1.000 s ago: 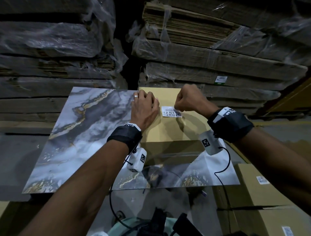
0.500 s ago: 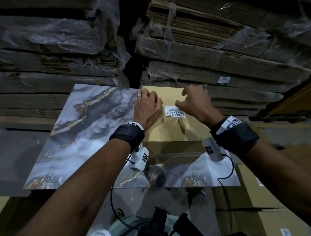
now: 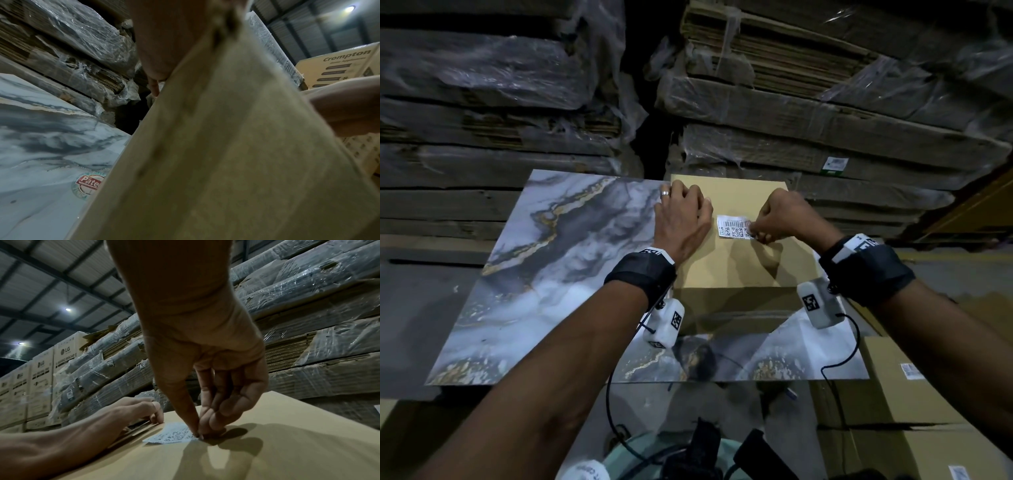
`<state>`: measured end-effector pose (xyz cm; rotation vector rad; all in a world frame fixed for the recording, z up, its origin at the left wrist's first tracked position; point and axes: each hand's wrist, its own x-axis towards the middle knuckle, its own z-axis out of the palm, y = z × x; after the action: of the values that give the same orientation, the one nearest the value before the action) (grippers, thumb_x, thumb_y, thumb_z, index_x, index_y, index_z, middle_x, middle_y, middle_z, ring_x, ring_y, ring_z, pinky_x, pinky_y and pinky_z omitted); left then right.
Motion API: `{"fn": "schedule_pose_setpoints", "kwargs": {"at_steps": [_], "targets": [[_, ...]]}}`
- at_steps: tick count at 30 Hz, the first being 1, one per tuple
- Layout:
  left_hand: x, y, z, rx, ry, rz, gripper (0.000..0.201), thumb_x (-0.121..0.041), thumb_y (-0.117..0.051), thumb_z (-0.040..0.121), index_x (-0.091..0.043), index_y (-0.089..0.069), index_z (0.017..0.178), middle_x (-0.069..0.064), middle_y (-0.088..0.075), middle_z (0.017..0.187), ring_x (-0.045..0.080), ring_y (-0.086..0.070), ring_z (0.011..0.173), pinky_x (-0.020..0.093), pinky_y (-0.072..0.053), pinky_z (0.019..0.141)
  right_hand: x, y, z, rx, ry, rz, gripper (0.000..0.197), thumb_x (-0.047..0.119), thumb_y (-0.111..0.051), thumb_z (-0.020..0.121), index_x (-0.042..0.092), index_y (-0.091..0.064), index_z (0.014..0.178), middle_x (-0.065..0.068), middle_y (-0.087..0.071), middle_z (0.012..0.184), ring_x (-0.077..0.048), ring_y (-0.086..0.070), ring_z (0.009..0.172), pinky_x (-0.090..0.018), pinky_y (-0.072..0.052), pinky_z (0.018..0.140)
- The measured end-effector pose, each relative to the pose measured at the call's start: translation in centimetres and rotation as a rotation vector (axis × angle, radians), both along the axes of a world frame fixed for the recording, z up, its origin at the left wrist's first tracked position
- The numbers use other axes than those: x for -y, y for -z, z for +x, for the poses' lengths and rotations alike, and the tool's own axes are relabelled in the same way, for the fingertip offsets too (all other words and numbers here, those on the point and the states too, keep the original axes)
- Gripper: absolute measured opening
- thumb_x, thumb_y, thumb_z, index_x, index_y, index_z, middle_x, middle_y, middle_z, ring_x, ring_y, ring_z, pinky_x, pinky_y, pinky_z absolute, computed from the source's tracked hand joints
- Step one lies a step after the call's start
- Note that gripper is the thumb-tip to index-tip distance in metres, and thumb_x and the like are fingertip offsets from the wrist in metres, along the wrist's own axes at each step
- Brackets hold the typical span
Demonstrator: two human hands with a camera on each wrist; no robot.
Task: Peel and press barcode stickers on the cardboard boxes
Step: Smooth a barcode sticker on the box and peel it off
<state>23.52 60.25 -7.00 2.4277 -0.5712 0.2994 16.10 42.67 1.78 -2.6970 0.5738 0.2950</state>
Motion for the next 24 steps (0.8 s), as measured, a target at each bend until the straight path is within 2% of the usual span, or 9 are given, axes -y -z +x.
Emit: {"fn": "schedule_pose_setpoints", "kwargs": {"at_steps": [3, 7, 9, 12, 16, 19, 22, 24], "targets": [[0.0, 0.1, 0.0, -0.004, 0.0, 0.002, 0.033, -0.042, -0.042, 0.097, -0.014, -0.06, 0.097, 0.009, -0.053, 0.108, 0.03, -0.044, 0.108, 0.05, -0.047, 0.086, -0.2, -0.5, 0.3, 0.0, -0.025, -0.058, 0.015, 0.021, -0.079, 0.079, 0.012, -0.08, 0.067, 0.001, -0.074, 0.063, -0.013, -0.075, 0.069, -0.029, -0.06, 0.069], [0.1, 0.1, 0.1, -0.002, -0.001, -0.008, 0.031, -0.041, -0.043, 0.097, -0.014, -0.059, 0.097, 0.009, -0.052, 0.108, 0.029, -0.044, 0.107, 0.049, -0.047, 0.086, -0.5, -1.2, 0.6, -0.026, -0.027, -0.013, 0.016, 0.022, -0.079, 0.078, 0.01, -0.08, 0.068, -0.002, -0.076, 0.067, -0.017, -0.076, 0.074, -0.034, -0.061, 0.074], [0.1, 0.1, 0.1, 0.001, -0.002, -0.002, 0.031, -0.041, -0.043, 0.097, -0.014, -0.059, 0.098, 0.009, -0.053, 0.109, 0.029, -0.044, 0.107, 0.049, -0.047, 0.086, -0.7, -1.5, 0.8, -0.036, -0.037, -0.014, 0.016, 0.022, -0.078, 0.075, 0.01, -0.079, 0.066, -0.003, -0.075, 0.066, -0.018, -0.076, 0.072, -0.035, -0.061, 0.071], [0.0, 0.1, 0.1, -0.001, -0.003, 0.003, 0.032, -0.042, -0.042, 0.097, -0.014, -0.059, 0.098, 0.009, -0.053, 0.11, 0.029, -0.044, 0.108, 0.049, -0.047, 0.087, -1.1, -1.8, 1.0, -0.04, -0.034, -0.03, 0.017, 0.023, -0.077, 0.073, 0.009, -0.078, 0.064, -0.004, -0.074, 0.063, -0.019, -0.07, 0.061, -0.03, -0.054, 0.06], [0.0, 0.1, 0.1, -0.001, 0.001, 0.004, 0.034, -0.042, -0.04, 0.097, -0.014, -0.059, 0.098, 0.009, -0.052, 0.109, 0.029, -0.044, 0.106, 0.049, -0.047, 0.085, -1.6, -1.9, 1.1, -0.022, -0.026, -0.093, 0.017, 0.026, -0.076, 0.068, 0.01, -0.077, 0.062, -0.005, -0.073, 0.061, -0.022, -0.067, 0.057, -0.031, -0.053, 0.057], [-0.1, 0.0, 0.1, 0.001, -0.002, -0.001, 0.033, -0.042, -0.041, 0.097, -0.014, -0.059, 0.098, 0.009, -0.052, 0.108, 0.029, -0.044, 0.106, 0.049, -0.047, 0.085, -2.2, -1.7, 0.9, 0.008, 0.005, -0.13, 0.017, 0.028, -0.076, 0.064, 0.01, -0.075, 0.062, -0.006, -0.072, 0.064, -0.024, -0.069, 0.064, -0.033, -0.057, 0.061], [-0.1, 0.0, 0.0, -0.001, -0.004, -0.011, 0.033, -0.041, -0.042, 0.097, -0.014, -0.06, 0.097, 0.009, -0.052, 0.108, 0.029, -0.044, 0.106, 0.048, -0.047, 0.084, -2.4, -1.7, 0.7, 0.06, 0.031, -0.097, 0.021, 0.031, -0.076, 0.071, 0.011, -0.075, 0.063, -0.004, -0.071, 0.064, -0.021, -0.067, 0.063, -0.032, -0.054, 0.061], [0.0, -0.1, -0.1, -0.004, -0.004, -0.003, 0.032, -0.041, -0.042, 0.098, -0.014, -0.06, 0.097, 0.008, -0.052, 0.108, 0.028, -0.044, 0.106, 0.046, -0.046, 0.084, -2.5, -2.4, 0.9, 0.132, 0.052, -0.011, 0.027, 0.035, -0.076, 0.08, 0.012, -0.074, 0.066, -0.003, -0.07, 0.063, -0.017, -0.062, 0.056, -0.029, -0.049, 0.055]]}}
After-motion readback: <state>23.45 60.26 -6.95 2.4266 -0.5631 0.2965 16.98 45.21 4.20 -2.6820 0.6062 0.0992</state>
